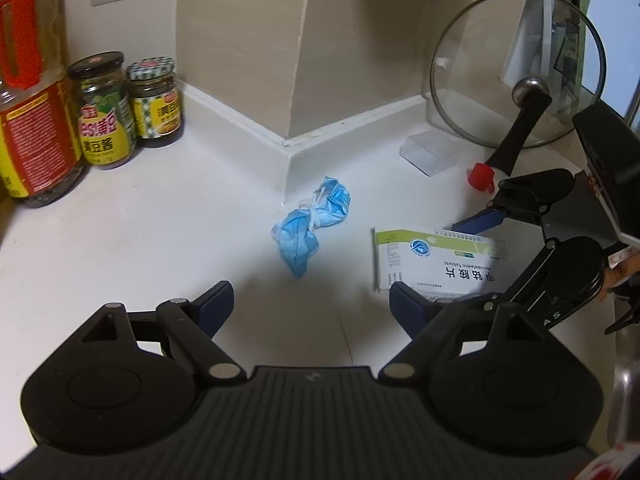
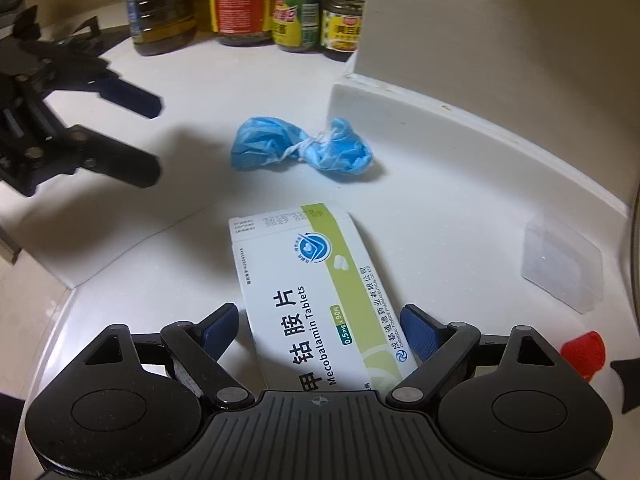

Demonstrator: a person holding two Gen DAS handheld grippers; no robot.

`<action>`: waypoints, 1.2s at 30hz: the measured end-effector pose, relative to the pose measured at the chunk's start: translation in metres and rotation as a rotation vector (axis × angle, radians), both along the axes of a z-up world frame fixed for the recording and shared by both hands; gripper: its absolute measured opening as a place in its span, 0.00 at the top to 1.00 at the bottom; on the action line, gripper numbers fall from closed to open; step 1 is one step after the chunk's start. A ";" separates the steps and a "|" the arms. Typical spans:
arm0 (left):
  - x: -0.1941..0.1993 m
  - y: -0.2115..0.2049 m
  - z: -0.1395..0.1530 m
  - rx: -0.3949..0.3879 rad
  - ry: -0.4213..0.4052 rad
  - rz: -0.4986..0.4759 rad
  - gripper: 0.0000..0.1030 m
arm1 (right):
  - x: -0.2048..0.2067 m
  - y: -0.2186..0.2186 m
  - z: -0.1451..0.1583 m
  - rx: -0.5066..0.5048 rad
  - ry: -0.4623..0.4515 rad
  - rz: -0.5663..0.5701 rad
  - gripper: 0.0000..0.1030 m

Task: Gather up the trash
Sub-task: 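Close the left gripper on the blue face mask while the right gripper grasps the medicine box, then carry the mask and medicine box down over the wastebasket with both grippers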

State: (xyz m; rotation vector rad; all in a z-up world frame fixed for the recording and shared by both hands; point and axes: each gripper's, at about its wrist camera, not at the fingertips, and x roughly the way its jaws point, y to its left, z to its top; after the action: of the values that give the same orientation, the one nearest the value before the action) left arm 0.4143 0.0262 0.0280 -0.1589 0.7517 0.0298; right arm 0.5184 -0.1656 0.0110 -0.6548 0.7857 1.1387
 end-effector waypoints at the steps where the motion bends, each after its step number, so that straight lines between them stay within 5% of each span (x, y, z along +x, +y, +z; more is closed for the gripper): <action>1: 0.002 0.000 -0.001 0.006 0.002 -0.003 0.19 | 0.001 -0.001 -0.001 0.010 0.002 -0.016 0.22; 10: 0.023 0.006 -0.008 0.034 -0.007 -0.004 0.21 | 0.007 -0.022 0.011 0.156 0.098 -0.261 0.27; 15: 0.042 0.005 -0.017 0.067 -0.014 -0.005 0.31 | -0.001 -0.031 0.014 0.173 0.031 -0.403 0.27; 23: 0.063 0.002 -0.028 0.111 -0.006 0.004 0.76 | -0.001 -0.033 -0.001 0.154 -0.017 -0.392 0.26; 36: 0.039 -0.003 -0.025 0.061 0.015 0.007 0.81 | 0.001 -0.032 -0.003 0.094 0.014 -0.254 0.25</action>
State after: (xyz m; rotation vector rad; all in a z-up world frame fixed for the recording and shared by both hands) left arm 0.4531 0.0234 0.0027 -0.1032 0.7643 0.0609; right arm 0.5192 -0.1980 0.0081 -0.4546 0.7980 0.9426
